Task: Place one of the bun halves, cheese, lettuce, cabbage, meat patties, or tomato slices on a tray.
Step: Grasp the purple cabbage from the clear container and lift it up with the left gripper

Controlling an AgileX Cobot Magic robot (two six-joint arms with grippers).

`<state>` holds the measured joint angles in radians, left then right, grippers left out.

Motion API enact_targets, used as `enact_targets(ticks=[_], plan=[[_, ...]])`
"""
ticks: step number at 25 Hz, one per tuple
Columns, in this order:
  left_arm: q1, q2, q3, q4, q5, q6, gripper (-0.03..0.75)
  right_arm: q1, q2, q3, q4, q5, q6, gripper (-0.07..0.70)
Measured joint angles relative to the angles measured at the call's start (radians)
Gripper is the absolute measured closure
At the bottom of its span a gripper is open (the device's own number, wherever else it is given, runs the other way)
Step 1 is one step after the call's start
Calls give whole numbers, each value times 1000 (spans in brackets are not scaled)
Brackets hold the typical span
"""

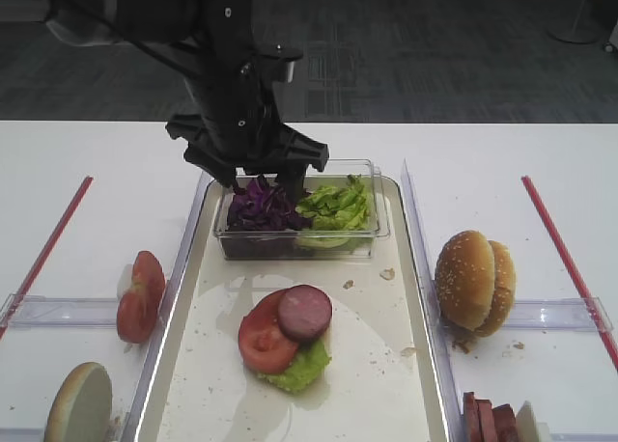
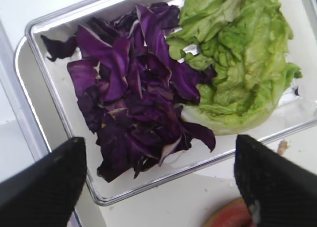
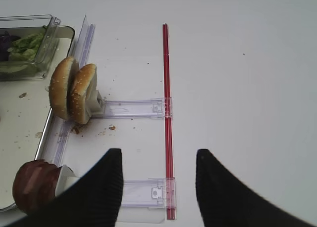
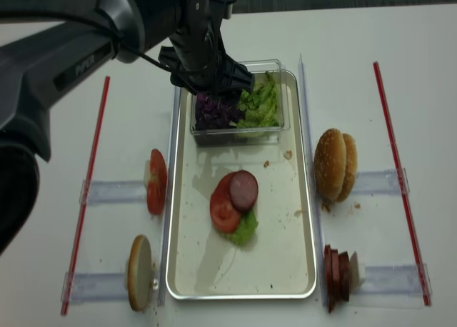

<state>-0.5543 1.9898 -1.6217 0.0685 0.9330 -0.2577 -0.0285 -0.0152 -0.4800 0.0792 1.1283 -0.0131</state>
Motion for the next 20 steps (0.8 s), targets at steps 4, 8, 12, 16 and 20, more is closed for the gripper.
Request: enact_targets(ticks=[4,8,12,16,20], plan=[[0,53,0,0,2,12,160,0,0,0,0,0,0,256],[0,80,-2,0,-16,13,160,0,0,0,0,0,0,256],[0,104,-22,0,-26,17,160,0,0,0,0,0,0,256],[0,130,-38,0,-33,19,165,0,0,0,0,0,0,256],[2,138,-44,1,-34,20,199,0,0,0,0,0,0,256]])
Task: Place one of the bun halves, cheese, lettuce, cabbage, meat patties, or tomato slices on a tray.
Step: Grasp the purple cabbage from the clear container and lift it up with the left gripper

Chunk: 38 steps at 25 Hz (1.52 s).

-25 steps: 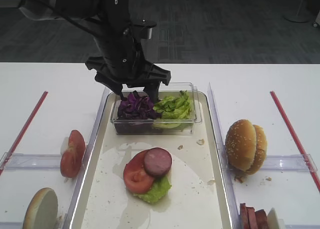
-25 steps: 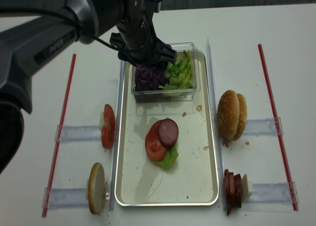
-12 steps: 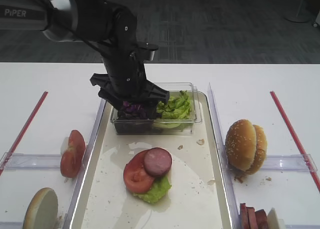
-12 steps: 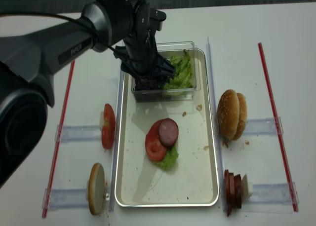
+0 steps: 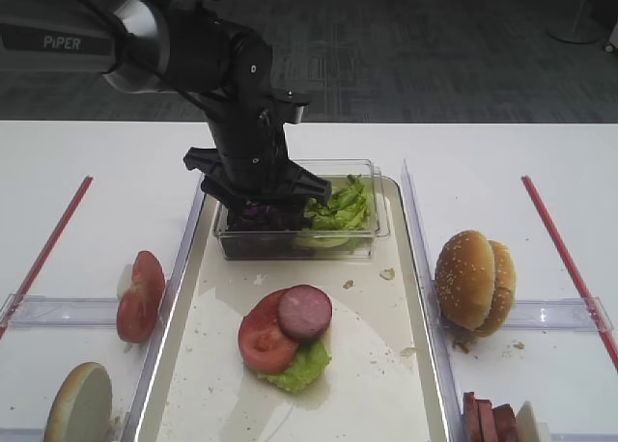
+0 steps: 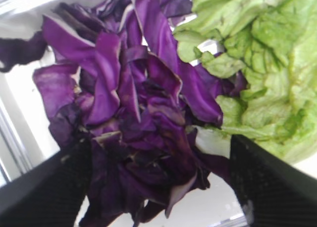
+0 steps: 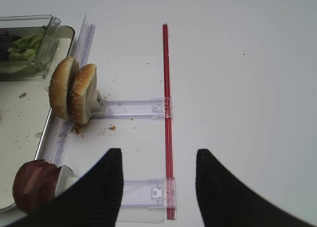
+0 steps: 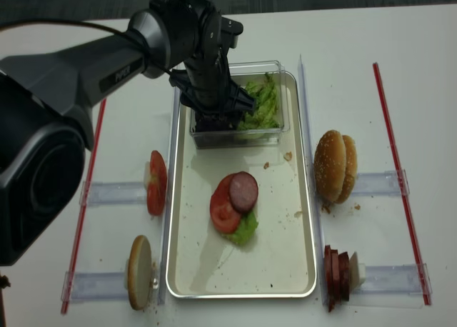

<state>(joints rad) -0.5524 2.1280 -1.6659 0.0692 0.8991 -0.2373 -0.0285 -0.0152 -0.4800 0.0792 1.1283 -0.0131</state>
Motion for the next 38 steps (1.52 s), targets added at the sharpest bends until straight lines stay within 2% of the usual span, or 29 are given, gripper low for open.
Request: enact_targets(ticks=[10,14,27,38], plan=[[0,5,0,11,0,2,347,0,0,0,0,0,0,256],[0,5,0,14,-4,2,381,0,0,0,0,0,0,256],[24,5,0,3,-7,2,390,0,0,0,0,0,0,256],[28,7,0,-23,-7,12,349,0,0,0,0,0,0,256]])
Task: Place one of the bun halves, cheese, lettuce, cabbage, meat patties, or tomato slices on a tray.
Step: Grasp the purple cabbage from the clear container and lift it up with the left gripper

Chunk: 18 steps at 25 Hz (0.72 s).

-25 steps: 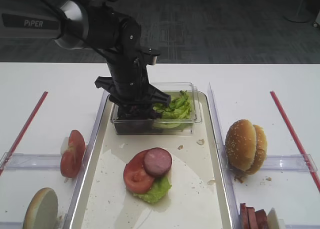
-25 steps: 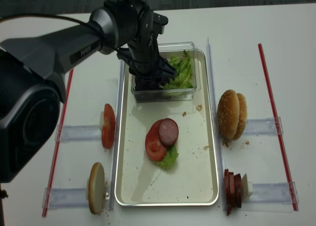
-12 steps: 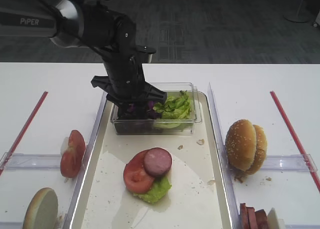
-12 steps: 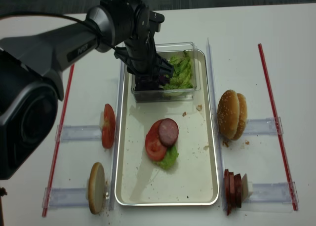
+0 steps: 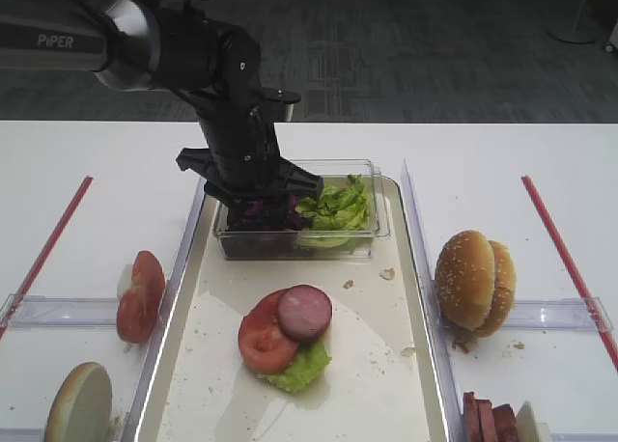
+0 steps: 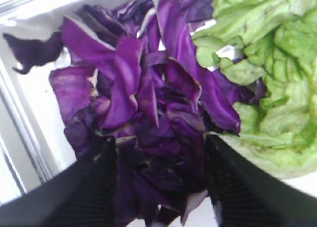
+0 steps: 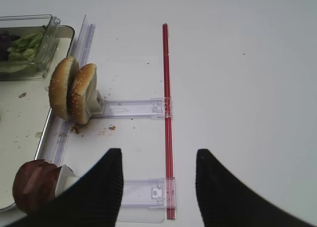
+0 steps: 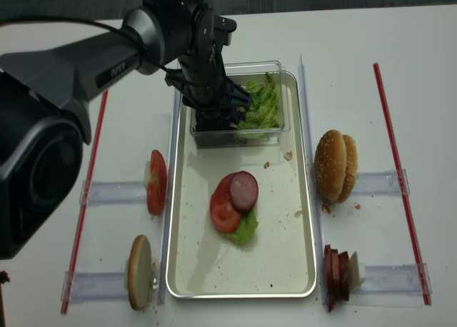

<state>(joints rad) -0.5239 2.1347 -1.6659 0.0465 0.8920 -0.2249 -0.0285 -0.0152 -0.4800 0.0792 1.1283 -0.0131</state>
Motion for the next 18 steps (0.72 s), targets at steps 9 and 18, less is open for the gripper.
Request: enact_targets(ticks=[9,18], plan=[[-10,0,0,-4,0,2,347,0,0,0,0,0,0,256],[-10,42,-6,-13,-4,-8,348,0,0,0,0,0,0,256]])
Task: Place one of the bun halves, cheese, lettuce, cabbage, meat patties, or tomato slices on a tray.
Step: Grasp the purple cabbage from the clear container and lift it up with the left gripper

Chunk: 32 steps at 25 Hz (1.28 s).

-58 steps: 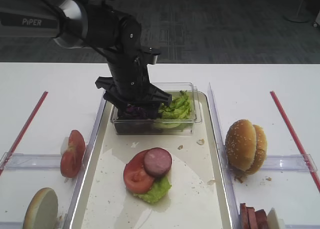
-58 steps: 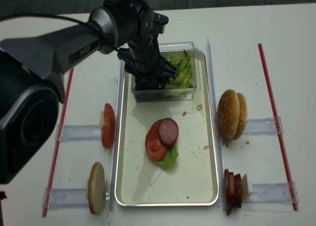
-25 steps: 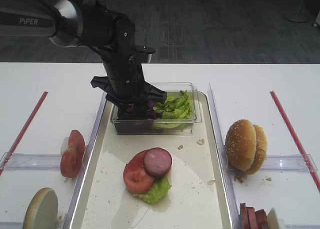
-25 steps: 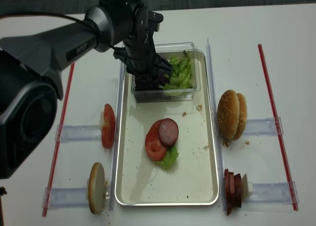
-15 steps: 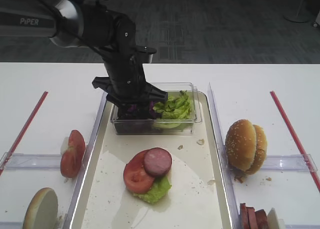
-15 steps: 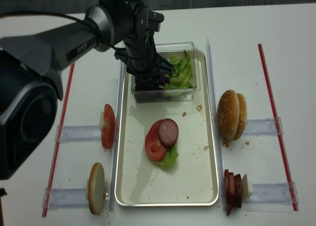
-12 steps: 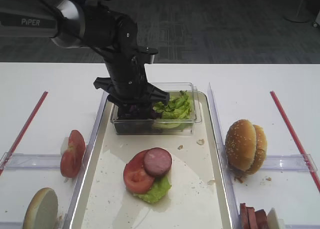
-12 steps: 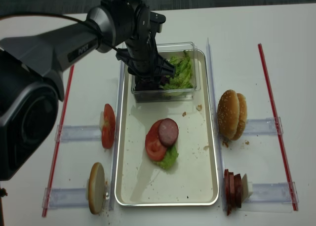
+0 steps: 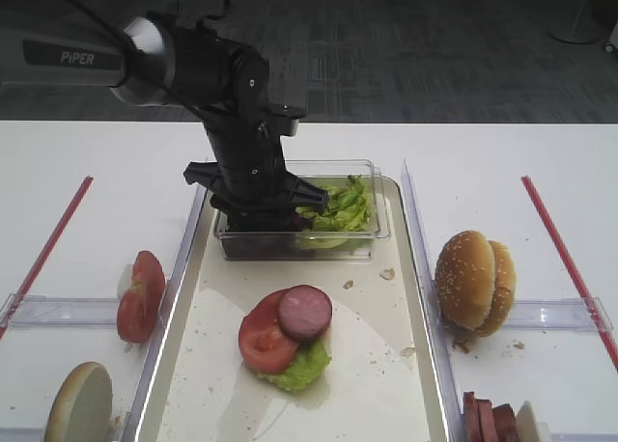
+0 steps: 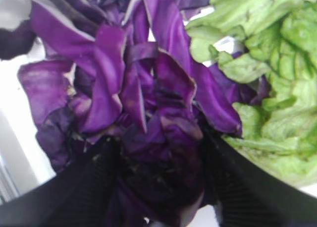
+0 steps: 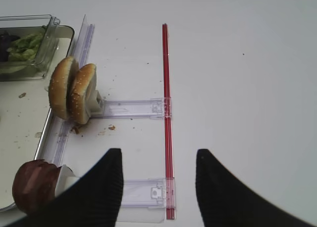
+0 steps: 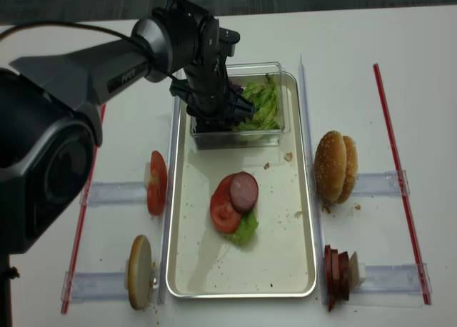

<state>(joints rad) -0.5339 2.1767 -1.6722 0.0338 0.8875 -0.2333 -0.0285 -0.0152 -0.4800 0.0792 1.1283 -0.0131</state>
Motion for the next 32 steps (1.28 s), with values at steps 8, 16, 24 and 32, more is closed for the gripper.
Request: enact_targets(ticks=[8,16,24,32], plan=[[0,2,-2,0,-2,-9,368,0,0,0,0,0,0,256],[0,2,-2,24,-7,-26,547,0,0,0,0,0,0,256],[0,2,-2,32,-3,-27,640,0,0,0,0,0,0,256],[0,-8,-2,41,5,-27,718,0,0,0,0,0,0,256]])
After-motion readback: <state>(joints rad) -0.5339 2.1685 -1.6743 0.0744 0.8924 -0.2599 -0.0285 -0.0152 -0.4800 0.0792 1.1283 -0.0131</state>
